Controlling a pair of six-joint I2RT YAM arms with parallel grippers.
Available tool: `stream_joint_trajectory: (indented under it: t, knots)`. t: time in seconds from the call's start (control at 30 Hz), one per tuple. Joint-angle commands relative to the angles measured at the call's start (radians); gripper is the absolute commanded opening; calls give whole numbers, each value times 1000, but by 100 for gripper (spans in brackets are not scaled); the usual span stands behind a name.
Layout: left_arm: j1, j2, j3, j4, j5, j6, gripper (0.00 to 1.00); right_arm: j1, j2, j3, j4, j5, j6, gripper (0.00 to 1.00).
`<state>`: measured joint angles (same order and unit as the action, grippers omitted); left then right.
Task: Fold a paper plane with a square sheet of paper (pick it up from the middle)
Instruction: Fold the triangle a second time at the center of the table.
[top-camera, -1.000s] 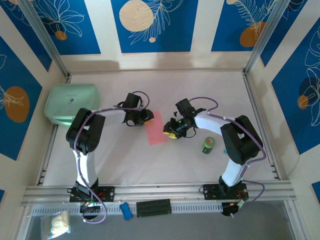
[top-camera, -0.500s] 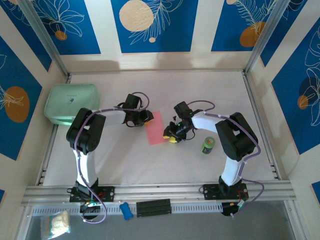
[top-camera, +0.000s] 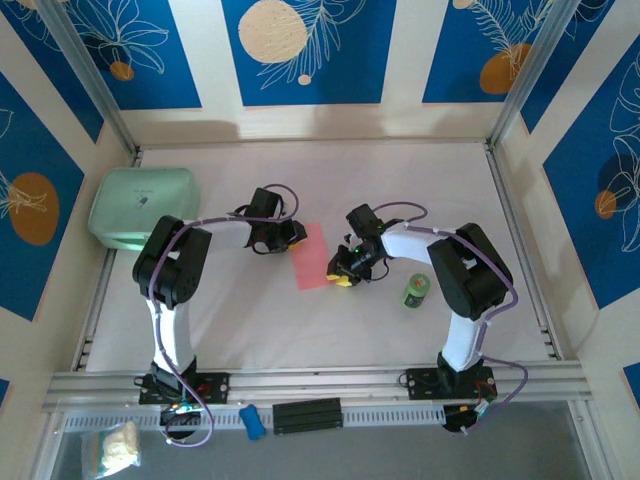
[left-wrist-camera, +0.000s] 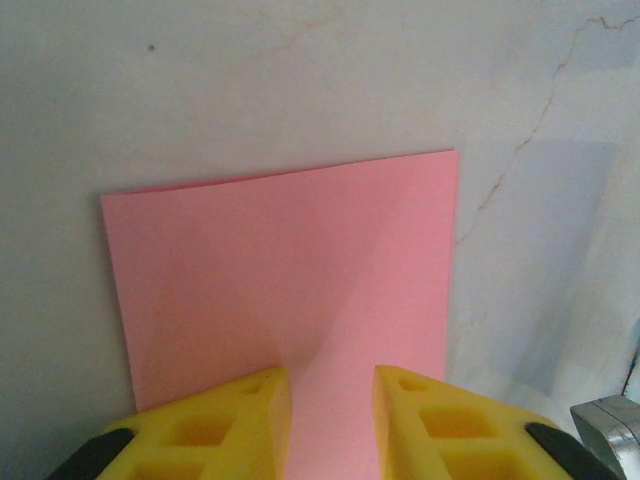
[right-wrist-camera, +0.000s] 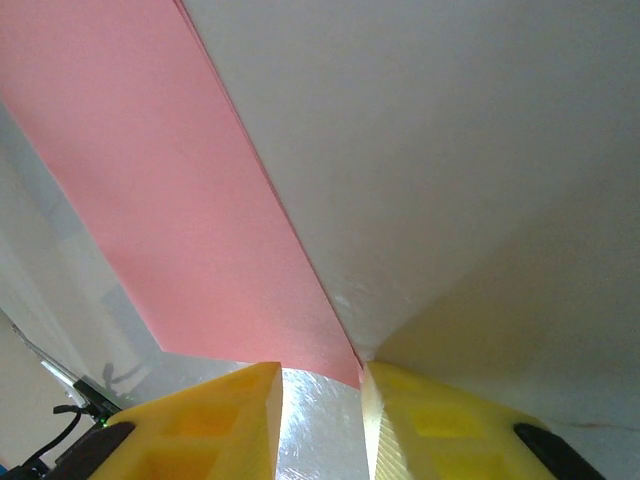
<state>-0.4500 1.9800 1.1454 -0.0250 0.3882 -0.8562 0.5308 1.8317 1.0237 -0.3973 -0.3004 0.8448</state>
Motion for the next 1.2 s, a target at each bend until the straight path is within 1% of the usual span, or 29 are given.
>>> stream_joint_trajectory:
  t: [0.0,0.33,0.7,1.0,1.07,1.17]
  knots:
    - [-5,39,-31,-54,-32,11,30,14,21,22,-9,-39,-13,26]
    - [-4,42,-29,-56,-29,14,29,14,3,10,24,-39,-5,20]
    - [-4,40,-30,-57,-26,19,28,-5,-12,-5,86,-29,26,16]
    - [-2,38,-20,-66,-25,29,28,-18,-11,-5,81,-38,35,13]
    - [-1,36,-19,-66,-25,38,28,-21,-14,-9,80,-35,35,11]
    - [2,36,-10,-51,-4,57,29,-26,-18,-15,76,-36,33,5]
